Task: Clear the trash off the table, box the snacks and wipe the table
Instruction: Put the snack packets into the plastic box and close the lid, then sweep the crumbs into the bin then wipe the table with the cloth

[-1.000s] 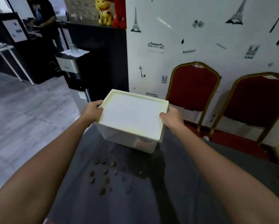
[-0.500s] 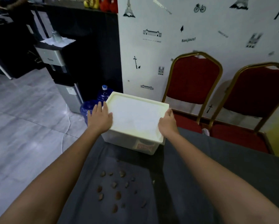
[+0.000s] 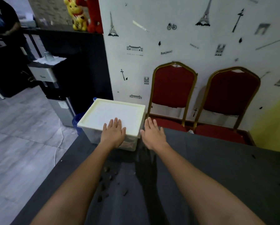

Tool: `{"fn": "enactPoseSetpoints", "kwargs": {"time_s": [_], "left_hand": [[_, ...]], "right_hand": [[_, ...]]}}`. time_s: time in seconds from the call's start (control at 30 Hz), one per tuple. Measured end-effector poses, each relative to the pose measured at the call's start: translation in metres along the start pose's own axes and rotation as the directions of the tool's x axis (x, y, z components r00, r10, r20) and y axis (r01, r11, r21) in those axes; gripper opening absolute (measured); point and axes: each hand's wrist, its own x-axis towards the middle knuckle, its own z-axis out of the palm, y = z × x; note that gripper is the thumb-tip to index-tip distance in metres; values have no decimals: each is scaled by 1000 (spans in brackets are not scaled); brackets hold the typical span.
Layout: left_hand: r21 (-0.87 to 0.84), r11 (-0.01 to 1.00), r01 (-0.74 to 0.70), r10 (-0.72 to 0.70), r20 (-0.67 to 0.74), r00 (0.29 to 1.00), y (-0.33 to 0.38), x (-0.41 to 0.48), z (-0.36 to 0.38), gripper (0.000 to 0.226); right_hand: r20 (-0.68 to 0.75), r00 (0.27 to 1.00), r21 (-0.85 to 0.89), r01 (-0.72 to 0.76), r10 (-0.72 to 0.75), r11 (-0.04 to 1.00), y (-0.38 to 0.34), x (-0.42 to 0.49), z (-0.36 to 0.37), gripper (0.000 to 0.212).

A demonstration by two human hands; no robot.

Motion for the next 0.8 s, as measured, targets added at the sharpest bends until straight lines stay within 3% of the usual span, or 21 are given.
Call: {"fn": "enactPoseSetpoints", "kwargs": {"time_s": [0.1,0.23,0.43,0.67,0.77,0.8], "left_hand": [[32,999,-43,45,-59,997,40,-18,2,57],[29,980,-199,201,-177,963,111,-54,10,50],[13,878,-479,476,-133,869,247,-112,44,49],[-1,647,-763,762,-37,647,393,-198,101,54],[11,539,-843,842,19,539,438,-225,121,63],[18,483,-875,874,55,484,461,-237,127,60]], "right_hand": [[-51,998,-3,-32,32,999,37,-30,-12,60],[-105,977,15,-183,184,983,99,-83,-24,60],[-209,881,73,-418,424,906,209,-200,-27,58],[-254,698,105,-669,670,736,318,-355,-8,60],[-256,600,108,-761,758,640,350,-407,2,61],[-257,538,129,-804,803,580,362,-429,5,62]]}}
